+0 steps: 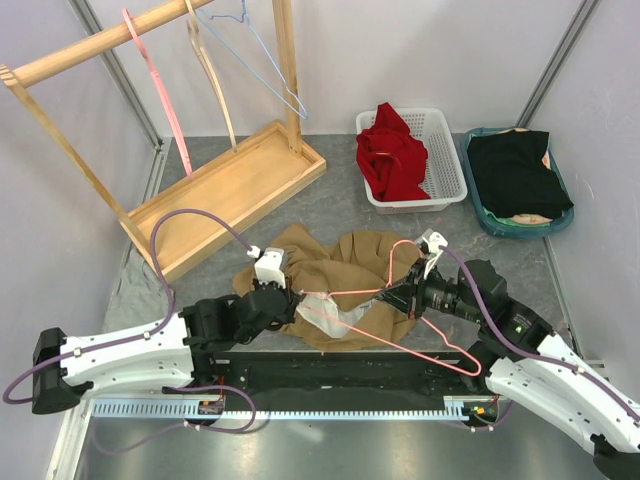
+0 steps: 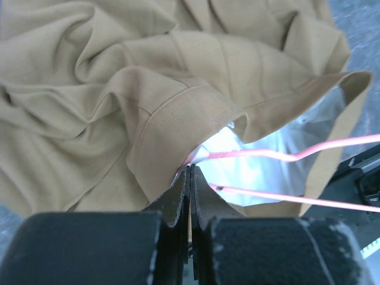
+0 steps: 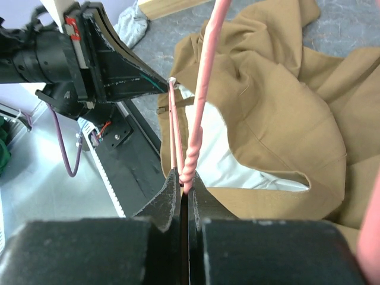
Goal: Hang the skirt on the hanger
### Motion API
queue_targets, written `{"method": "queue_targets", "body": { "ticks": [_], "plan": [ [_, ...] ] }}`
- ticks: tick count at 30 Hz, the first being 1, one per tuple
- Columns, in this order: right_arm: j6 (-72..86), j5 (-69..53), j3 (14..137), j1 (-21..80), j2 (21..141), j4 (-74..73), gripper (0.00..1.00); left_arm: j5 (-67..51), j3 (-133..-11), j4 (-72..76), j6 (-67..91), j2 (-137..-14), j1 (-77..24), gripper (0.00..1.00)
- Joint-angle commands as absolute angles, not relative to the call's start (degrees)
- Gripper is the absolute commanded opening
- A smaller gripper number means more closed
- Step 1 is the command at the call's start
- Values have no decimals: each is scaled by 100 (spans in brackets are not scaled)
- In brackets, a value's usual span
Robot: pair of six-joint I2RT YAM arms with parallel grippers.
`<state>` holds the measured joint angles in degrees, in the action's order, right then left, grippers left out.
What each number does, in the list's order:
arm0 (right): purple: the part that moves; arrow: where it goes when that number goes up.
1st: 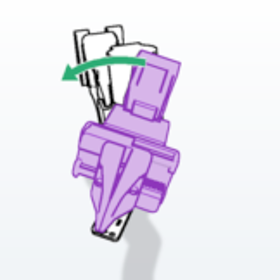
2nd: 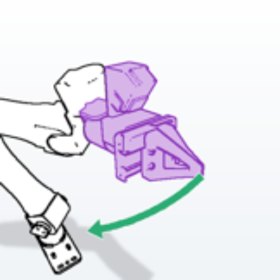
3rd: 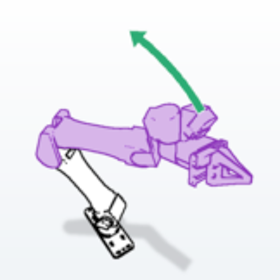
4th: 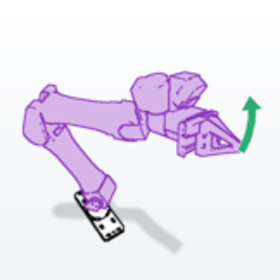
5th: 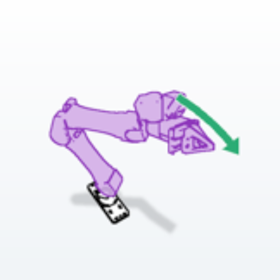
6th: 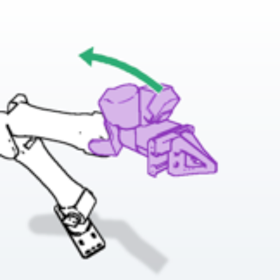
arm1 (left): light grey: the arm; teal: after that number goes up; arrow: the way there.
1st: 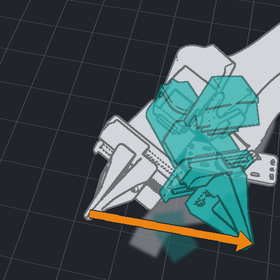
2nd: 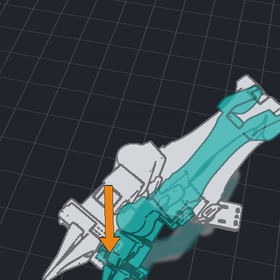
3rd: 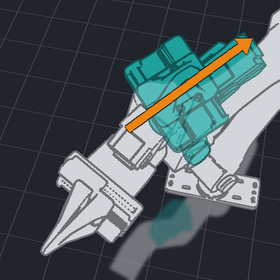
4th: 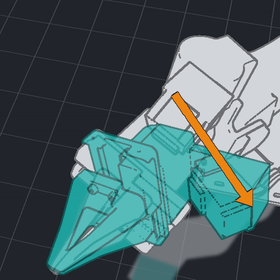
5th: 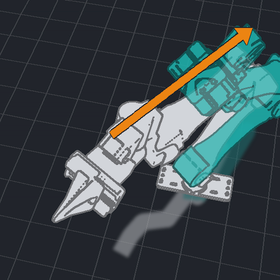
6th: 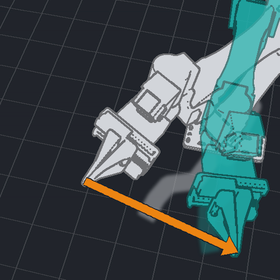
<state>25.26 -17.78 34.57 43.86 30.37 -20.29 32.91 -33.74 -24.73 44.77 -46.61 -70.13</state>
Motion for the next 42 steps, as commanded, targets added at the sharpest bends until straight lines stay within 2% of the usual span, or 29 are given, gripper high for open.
{"method": "queue_targets", "body": {
  "ticks": [1,15,27,42],
  "plan": [
    [2575,-1837,3314,4394,2918,-1450,0,3524,-3235,-2751,4913,-4395,-6979,2],
    [2865,-1968,2760,4395,2971,-440,0,3735,-3085,-3023,5142,-3955,-6917,2],
    [2918,-2030,2567,4447,3401,-44,0,3946,-3120,-3234,5256,-3674,-6908,2],
    [3234,-1776,2276,4623,3832,1257,0,3981,-3138,-3428,5352,-3621,-6908,2]
  ]
}}
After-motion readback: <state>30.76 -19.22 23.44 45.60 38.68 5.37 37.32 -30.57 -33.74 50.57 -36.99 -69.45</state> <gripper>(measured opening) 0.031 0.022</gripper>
